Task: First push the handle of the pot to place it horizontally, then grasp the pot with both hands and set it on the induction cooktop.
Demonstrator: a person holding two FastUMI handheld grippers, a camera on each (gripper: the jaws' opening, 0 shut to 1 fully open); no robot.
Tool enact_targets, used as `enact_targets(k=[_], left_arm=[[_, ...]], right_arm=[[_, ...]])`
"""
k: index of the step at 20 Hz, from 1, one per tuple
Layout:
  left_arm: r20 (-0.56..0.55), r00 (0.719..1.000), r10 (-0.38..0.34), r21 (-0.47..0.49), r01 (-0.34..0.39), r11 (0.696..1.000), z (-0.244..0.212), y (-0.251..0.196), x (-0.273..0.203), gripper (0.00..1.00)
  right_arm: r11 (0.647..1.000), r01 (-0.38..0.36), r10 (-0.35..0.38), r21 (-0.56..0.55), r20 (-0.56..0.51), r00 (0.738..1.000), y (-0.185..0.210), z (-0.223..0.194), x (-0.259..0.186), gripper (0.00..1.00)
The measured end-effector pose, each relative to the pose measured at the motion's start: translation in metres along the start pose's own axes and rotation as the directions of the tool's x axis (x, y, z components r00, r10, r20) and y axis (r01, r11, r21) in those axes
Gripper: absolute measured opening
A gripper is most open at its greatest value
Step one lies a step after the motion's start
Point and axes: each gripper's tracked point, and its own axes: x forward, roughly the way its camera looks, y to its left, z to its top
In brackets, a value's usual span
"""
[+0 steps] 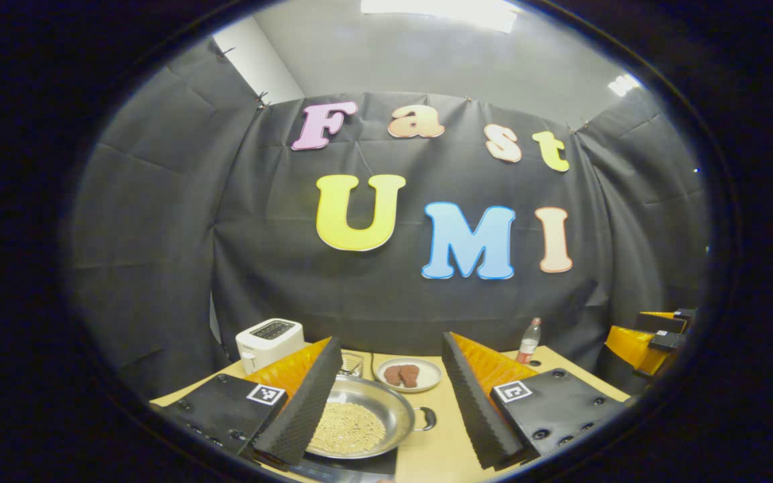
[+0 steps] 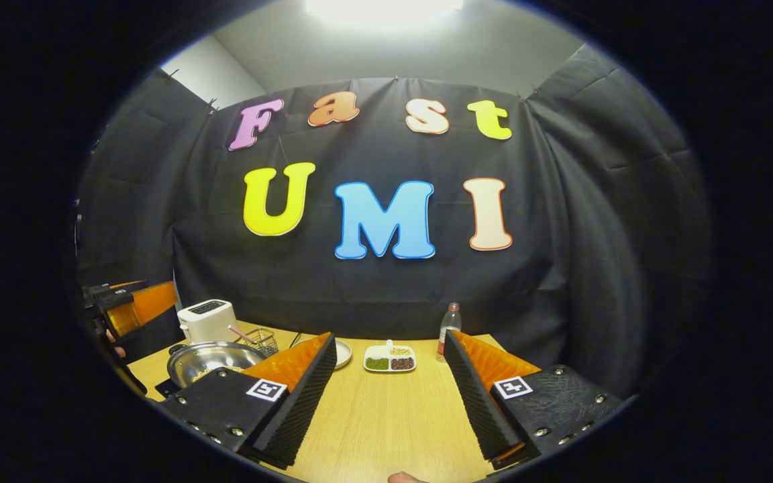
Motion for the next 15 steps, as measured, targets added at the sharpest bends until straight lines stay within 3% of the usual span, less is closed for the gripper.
enact_targets(k=[3, 4, 5, 9, 15], left_arm=[[0.023, 1.000, -0.018, 0.006, 0.018, 1.000, 0.019, -0.031, -0.030, 1.00], [0.027, 0.999, -0.029, 0.005, 0.029, 1.000, 0.024, -0.041, -0.038, 0.94], [0.036, 0.999, -0.034, 0.005, 0.034, 0.999, 0.030, -0.049, -0.046, 1.00], [0.063, 0.996, -0.055, 0.031, 0.053, 0.998, 0.042, -0.063, -0.070, 0.94], [0.103, 0.992, -0.074, 0.037, 0.070, 0.997, 0.055, -0.063, -0.083, 0.99]], right_arm=[[1.000, -0.003, 0.003, -0.018, 0.024, 1.000, -0.021, 0.017, -0.022, 0.96], [1.000, -0.002, 0.003, -0.017, 0.027, 1.000, -0.025, 0.021, -0.029, 0.96], [1.000, -0.005, 0.005, -0.012, 0.031, 0.999, -0.026, 0.024, -0.035, 0.96], [1.000, 0.002, -0.002, 0.011, 0.063, 0.998, -0.032, 0.029, -0.056, 0.96], [0.999, 0.024, -0.027, 0.025, 0.100, 0.995, -0.033, 0.038, -0.070, 0.96]])
